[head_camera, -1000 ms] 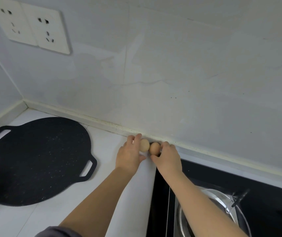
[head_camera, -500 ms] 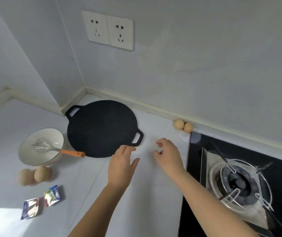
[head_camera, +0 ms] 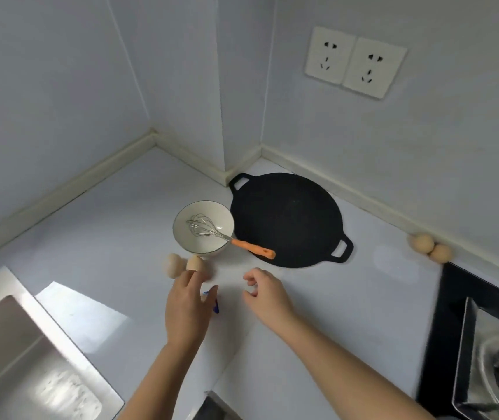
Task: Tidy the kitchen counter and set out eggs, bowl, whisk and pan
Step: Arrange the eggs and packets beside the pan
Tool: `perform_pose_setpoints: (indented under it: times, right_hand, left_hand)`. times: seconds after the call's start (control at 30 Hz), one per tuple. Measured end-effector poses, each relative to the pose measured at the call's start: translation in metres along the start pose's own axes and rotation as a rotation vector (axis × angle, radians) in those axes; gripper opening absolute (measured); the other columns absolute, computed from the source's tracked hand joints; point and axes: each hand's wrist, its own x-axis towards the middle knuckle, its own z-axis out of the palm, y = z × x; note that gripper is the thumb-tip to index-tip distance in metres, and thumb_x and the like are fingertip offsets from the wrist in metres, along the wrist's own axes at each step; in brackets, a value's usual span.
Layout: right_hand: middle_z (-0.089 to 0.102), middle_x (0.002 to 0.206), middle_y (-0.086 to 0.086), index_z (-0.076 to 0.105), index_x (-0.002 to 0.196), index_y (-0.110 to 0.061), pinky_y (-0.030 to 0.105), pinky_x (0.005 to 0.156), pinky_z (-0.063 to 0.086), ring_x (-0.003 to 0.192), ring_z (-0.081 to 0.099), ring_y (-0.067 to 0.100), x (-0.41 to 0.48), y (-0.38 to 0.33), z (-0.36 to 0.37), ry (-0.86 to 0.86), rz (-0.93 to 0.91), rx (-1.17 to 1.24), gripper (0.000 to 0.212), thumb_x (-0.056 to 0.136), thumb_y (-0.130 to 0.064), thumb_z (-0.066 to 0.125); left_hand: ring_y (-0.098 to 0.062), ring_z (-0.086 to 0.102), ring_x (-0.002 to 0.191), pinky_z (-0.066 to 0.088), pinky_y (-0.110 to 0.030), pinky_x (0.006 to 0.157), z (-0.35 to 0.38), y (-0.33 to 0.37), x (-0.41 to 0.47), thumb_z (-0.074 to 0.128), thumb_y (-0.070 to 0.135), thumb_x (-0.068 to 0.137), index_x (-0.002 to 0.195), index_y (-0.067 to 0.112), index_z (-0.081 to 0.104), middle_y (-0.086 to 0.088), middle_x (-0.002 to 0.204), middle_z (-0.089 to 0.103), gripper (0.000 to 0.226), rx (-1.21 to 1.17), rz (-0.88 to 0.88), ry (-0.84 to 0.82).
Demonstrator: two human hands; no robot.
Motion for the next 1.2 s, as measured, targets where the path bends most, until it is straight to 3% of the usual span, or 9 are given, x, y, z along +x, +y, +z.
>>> perform_pose_setpoints:
  times: [0.17, 0.3, 0.5, 0.67, 0.9, 0.97, 1.03, 1.2]
  right_hand:
    - [0.055, 0.117, -0.002, 0.052, 0.126, -0.019, 0.032, 0.087, 0.051, 0.099, 0.058, 0.016, 0.023, -0.041, 0.040, -0.049, 0.021, 0.070, 0.043, 0.086, -0.023, 0.066]
    - [0.058, 0.108, 0.001, 0.059, 0.117, -0.018, 0.036, 0.085, 0.051, 0.098, 0.059, 0.020, 0.037, -0.061, 0.060, 0.000, 0.034, 0.096, 0.038, 0.082, -0.030, 0.069]
    - [0.058, 0.106, 0.000, 0.064, 0.108, -0.022, 0.039, 0.083, 0.052, 0.097, 0.060, 0.020, 0.049, -0.074, 0.072, 0.074, 0.055, 0.068, 0.038, 0.083, -0.050, 0.057]
    - [0.059, 0.107, 0.003, 0.063, 0.108, -0.020, 0.035, 0.081, 0.050, 0.098, 0.058, 0.022, 0.052, -0.073, 0.075, 0.077, 0.064, 0.060, 0.035, 0.080, -0.040, 0.062]
    - [0.060, 0.099, 0.003, 0.062, 0.098, -0.014, 0.030, 0.074, 0.049, 0.089, 0.058, 0.018, 0.032, -0.042, 0.048, 0.114, 0.120, 0.170, 0.026, 0.078, -0.029, 0.068]
    - [0.062, 0.096, 0.001, 0.062, 0.096, -0.016, 0.025, 0.069, 0.047, 0.085, 0.059, 0.017, 0.022, -0.024, 0.034, 0.144, 0.145, 0.209, 0.024, 0.077, -0.030, 0.068]
    - [0.063, 0.094, -0.003, 0.062, 0.098, -0.018, 0.020, 0.066, 0.046, 0.084, 0.060, 0.014, 0.008, -0.003, 0.013, 0.178, 0.175, 0.244, 0.024, 0.078, -0.029, 0.068]
    - [0.062, 0.102, -0.012, 0.058, 0.118, -0.026, 0.021, 0.080, 0.050, 0.095, 0.060, 0.009, -0.029, 0.056, -0.045, 0.245, 0.240, 0.280, 0.037, 0.082, -0.026, 0.069]
  left_hand:
    - [-0.029, 0.052, 0.103, 0.050, -0.039, 0.076, -0.025, -0.046, 0.014, 0.069, 0.005, 0.075, 0.112, 0.012, 0.058, -0.007, 0.116, 0.052, 0.039, -0.012, -0.130, 0.082]
    - [-0.028, 0.045, 0.120, 0.043, -0.035, 0.092, -0.030, -0.067, 0.033, 0.066, 0.006, 0.078, 0.136, 0.014, 0.046, -0.009, 0.135, 0.044, 0.062, -0.066, -0.174, -0.062]
    - [-0.025, 0.050, 0.117, 0.044, -0.033, 0.087, -0.025, -0.069, 0.047, 0.066, 0.021, 0.086, 0.135, 0.022, 0.048, -0.004, 0.135, 0.047, 0.052, -0.138, -0.168, -0.172]
    - [-0.019, 0.054, 0.103, 0.042, -0.027, 0.084, -0.023, -0.067, 0.046, 0.060, 0.021, 0.089, 0.125, 0.026, 0.056, 0.000, 0.127, 0.053, 0.037, -0.199, -0.200, -0.168]
    - [-0.017, 0.055, 0.091, 0.044, -0.024, 0.073, -0.009, -0.036, 0.032, 0.061, 0.021, 0.088, 0.124, 0.027, 0.056, 0.002, 0.122, 0.053, 0.037, -0.187, -0.126, -0.233]
    - [-0.017, 0.057, 0.090, 0.052, -0.029, 0.068, 0.000, -0.019, 0.027, 0.063, 0.019, 0.087, 0.124, 0.027, 0.056, 0.002, 0.122, 0.053, 0.038, -0.218, -0.082, -0.267]
    - [-0.018, 0.059, 0.094, 0.052, -0.029, 0.073, 0.015, 0.003, 0.022, 0.067, 0.020, 0.085, 0.123, 0.025, 0.058, 0.002, 0.122, 0.055, 0.039, -0.226, 0.015, -0.295]
    - [-0.013, 0.056, 0.102, 0.040, -0.018, 0.082, 0.061, 0.072, 0.006, 0.066, 0.025, 0.087, 0.122, 0.025, 0.059, 0.003, 0.121, 0.056, 0.035, -0.234, 0.199, -0.408]
